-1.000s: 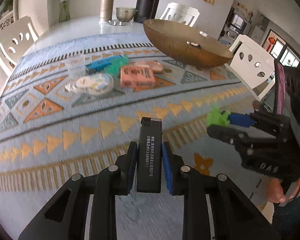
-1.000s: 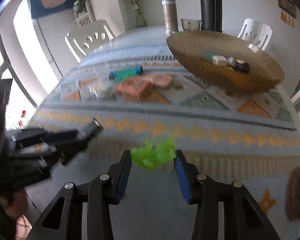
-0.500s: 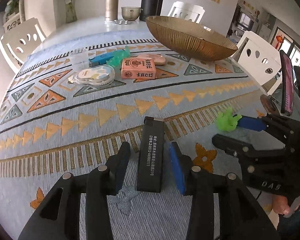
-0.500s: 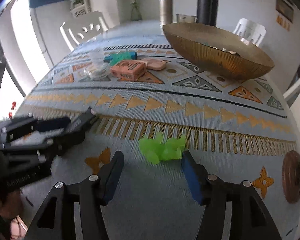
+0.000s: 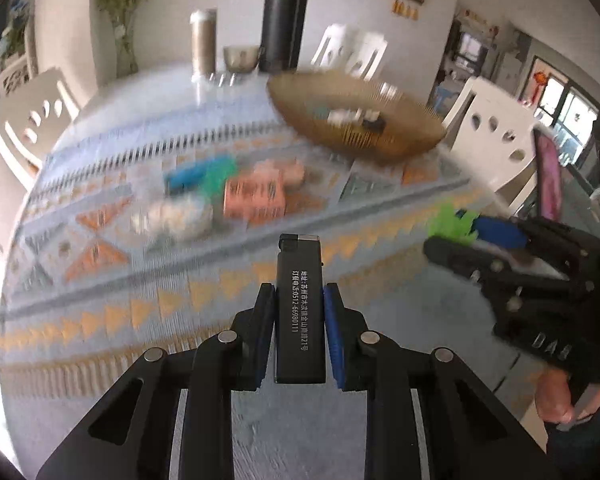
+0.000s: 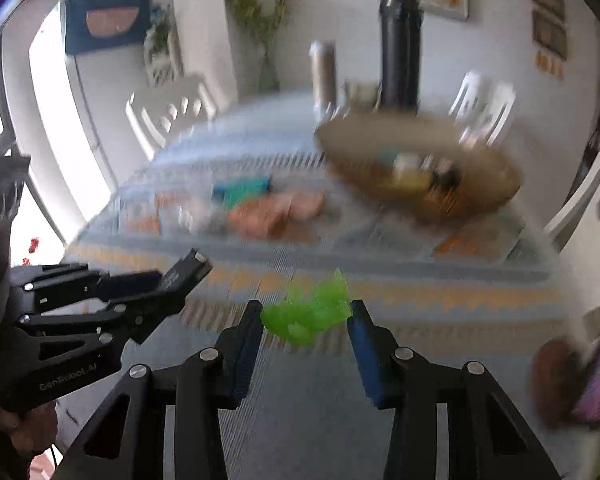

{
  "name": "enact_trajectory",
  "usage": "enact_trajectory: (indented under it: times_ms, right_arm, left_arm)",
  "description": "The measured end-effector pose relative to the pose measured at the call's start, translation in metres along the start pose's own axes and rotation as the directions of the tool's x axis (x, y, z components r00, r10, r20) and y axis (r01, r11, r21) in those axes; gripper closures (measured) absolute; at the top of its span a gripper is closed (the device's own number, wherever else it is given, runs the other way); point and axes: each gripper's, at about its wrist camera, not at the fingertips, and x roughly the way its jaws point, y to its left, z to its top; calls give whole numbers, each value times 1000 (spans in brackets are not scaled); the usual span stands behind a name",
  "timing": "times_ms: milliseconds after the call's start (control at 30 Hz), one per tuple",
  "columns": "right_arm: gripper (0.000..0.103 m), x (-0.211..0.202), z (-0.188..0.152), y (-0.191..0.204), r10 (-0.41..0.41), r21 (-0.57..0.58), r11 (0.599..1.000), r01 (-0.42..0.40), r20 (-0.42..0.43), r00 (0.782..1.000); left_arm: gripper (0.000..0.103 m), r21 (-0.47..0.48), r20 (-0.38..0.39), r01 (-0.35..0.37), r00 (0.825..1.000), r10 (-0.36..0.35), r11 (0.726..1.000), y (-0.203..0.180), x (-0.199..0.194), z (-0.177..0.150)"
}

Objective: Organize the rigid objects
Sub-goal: 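Carry the USB stick and green toy over the amber bowl and open both tools, then withdraw both open tools from the bowl back over the rug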

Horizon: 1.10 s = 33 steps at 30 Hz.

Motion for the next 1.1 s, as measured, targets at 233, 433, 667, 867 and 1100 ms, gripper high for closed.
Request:
enact_trajectory:
  times_ms: [233, 433, 667, 867, 1100]
  right_arm:
    - [60, -35, 79, -52, -86, 141, 988, 64, 149, 985]
    - [60, 2, 105, -96, 63, 324, 941, -100, 124, 990]
    - [60, 59, 109, -110, -7, 367, 930, 4, 7, 1000]
    - [60, 87, 107, -117, -60, 364, 928, 77, -58, 996]
    - [52, 80, 111, -122, -78, 361, 928, 94, -58, 995]
  left_arm:
    - [82, 76, 138, 30, 990, -41, 997, -21, -18, 93]
    - [82, 30, 114, 74, 991, -77, 997, -19, 35, 146]
    - [82, 37, 42, 89, 995, -90, 995, -22, 91, 152]
    - [82, -5, -19, 130, 991, -130, 992, -17, 116, 151]
    - [67, 2, -4, 105, 995, -105, 995, -12, 103, 155]
